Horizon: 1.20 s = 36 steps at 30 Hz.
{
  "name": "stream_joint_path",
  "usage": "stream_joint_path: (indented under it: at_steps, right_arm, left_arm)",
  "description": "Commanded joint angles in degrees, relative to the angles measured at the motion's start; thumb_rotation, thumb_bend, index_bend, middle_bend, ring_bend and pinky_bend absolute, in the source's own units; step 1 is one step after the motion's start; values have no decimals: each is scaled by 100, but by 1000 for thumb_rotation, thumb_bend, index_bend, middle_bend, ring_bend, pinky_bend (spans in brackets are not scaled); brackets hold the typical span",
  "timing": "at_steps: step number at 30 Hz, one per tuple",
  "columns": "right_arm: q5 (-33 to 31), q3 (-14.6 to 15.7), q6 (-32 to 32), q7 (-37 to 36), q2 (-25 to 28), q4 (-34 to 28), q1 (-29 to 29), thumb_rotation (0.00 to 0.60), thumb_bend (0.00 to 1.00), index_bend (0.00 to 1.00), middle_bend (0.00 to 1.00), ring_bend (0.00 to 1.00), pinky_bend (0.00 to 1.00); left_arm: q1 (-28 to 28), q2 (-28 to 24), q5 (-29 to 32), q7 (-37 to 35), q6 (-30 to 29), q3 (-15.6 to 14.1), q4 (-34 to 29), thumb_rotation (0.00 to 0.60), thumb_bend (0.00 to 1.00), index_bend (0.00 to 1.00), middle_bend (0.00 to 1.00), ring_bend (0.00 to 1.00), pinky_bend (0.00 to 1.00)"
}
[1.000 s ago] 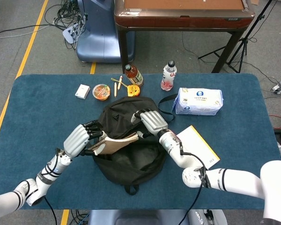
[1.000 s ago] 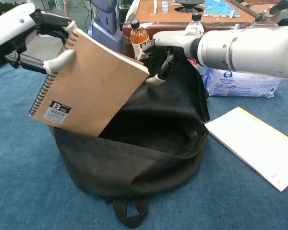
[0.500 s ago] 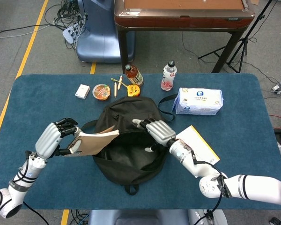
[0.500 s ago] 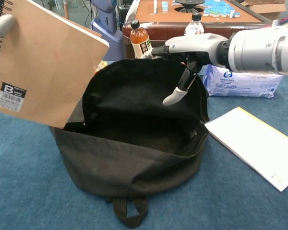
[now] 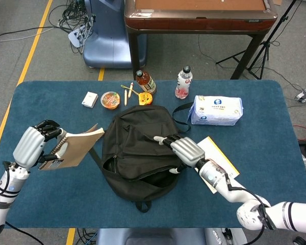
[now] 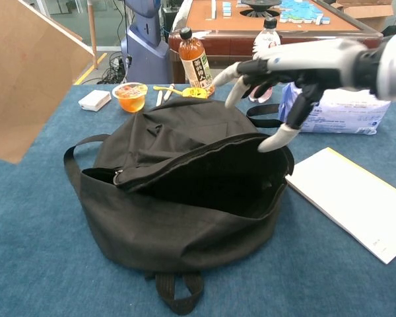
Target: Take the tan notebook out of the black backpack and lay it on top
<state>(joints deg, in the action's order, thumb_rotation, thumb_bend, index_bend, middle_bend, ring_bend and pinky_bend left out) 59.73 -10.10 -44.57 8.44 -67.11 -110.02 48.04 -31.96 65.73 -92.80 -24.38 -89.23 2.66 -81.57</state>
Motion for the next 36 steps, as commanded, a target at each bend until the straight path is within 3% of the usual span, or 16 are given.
stream_joint_path:
  at_steps: [1,13,19,23,27,30,36]
  right_arm:
    - [392,72,-305,-191,411,-270,-303,600,47,64,204,114,151]
    - [1092,81,-1040,-872,1463,-611,-1057,600,47,64,204,114,150]
    - [1152,38,-1236,-1057,1636,-585,-1250,600,46,64,204,114,150]
    - [1151,40,-1310,-1109,1702,-538,-1354,600,47,64,204,114,150]
    - [1122,55,-1349,-1143,1766,-474,-1452,600,46,64,204,114,150]
    - [1107,62,-1381,-1190,1807,-424,-1526,600,47,64,204,114,150]
    - [1114,90,-1450,-1327,1852,-284,-1690,600,47,64,204,114,150]
  left_arm:
    - [-126,114,243,52,370,195,261,600,447,615,723,571,340]
    - [-891,1239,384,444,1435,537,1363,600,446,611,723,565,340]
    - [-1189,1676,326,743,2066,382,1331,600,437,577,699,559,340]
    - [-1315,1572,530,961,2663,319,760,600,359,408,558,497,340]
    - [-1344,1245,918,1091,3118,375,-51,600,259,172,294,333,340]
    - [-1322,983,1157,978,3311,436,-556,600,229,66,161,223,334]
    - [-1115,528,1319,723,3229,502,-1130,600,211,20,106,174,306]
